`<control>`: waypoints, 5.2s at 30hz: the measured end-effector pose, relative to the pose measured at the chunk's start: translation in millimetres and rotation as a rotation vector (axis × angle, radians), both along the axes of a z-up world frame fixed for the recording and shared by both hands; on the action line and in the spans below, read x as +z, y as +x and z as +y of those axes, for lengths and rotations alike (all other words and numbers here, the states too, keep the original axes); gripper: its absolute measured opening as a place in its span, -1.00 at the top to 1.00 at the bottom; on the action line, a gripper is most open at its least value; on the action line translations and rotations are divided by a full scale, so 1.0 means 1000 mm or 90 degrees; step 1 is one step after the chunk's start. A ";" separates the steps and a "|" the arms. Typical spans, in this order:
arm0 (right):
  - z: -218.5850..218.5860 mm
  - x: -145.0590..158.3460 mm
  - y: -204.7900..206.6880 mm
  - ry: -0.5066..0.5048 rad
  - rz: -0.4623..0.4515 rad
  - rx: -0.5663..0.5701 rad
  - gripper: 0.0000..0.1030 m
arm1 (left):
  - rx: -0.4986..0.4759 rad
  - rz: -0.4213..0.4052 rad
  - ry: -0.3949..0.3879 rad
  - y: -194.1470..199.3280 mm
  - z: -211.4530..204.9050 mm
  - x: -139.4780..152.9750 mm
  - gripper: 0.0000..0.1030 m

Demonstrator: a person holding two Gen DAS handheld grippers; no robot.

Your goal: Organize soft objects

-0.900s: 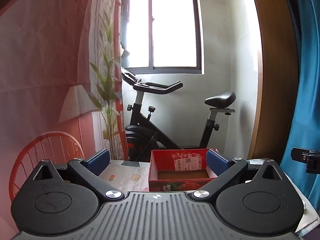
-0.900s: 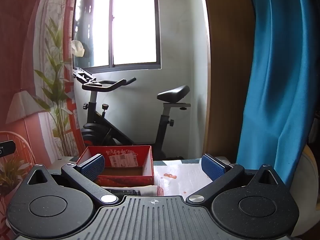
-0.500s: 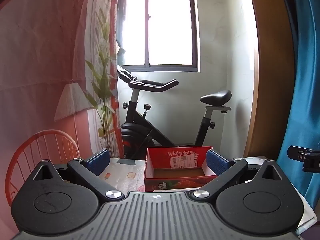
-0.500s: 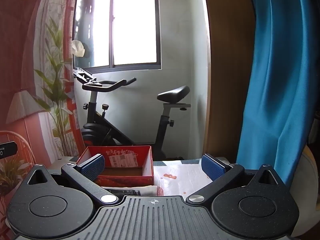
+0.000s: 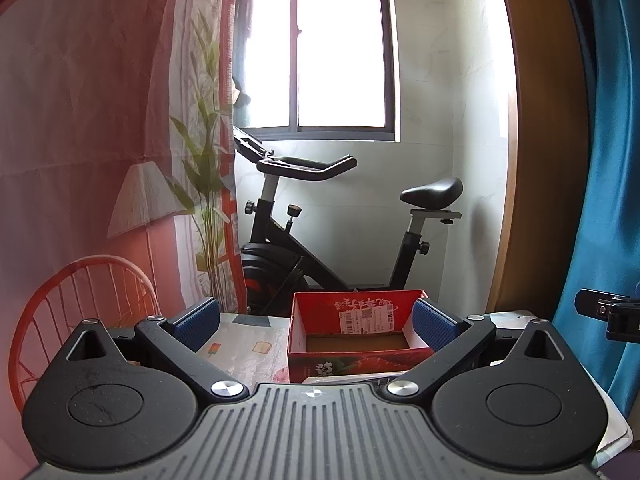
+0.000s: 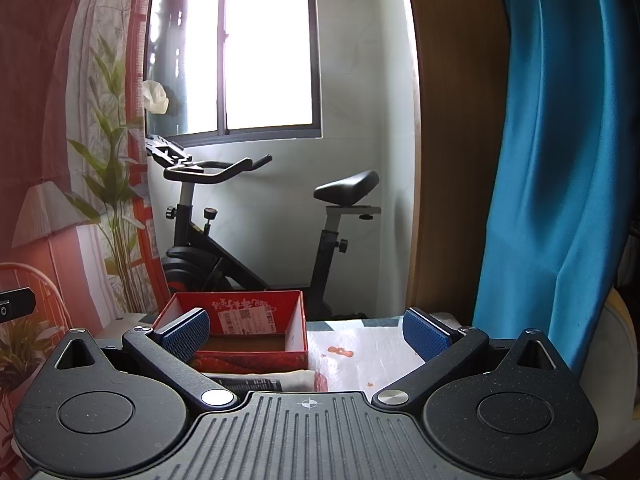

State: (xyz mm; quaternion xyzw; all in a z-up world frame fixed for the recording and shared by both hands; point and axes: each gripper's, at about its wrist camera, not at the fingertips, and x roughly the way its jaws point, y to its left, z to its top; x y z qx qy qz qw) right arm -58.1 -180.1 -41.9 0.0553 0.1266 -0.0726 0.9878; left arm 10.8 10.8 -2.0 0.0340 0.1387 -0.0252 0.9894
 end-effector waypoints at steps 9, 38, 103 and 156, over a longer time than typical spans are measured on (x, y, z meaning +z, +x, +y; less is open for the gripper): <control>0.002 -0.001 0.001 0.000 0.003 0.002 -0.99 | 0.001 0.001 -0.005 0.000 -0.001 0.001 -1.00; 0.002 0.000 0.000 0.003 0.005 0.002 -1.00 | 0.010 0.003 -0.004 0.000 -0.001 0.001 -1.00; 0.014 -0.145 0.119 0.100 0.101 0.163 -0.99 | 0.039 0.145 -0.047 0.104 0.052 -0.155 -1.00; 0.068 -0.240 0.137 -0.047 0.181 0.305 0.10 | -0.201 0.277 -0.075 0.165 0.024 -0.246 -0.48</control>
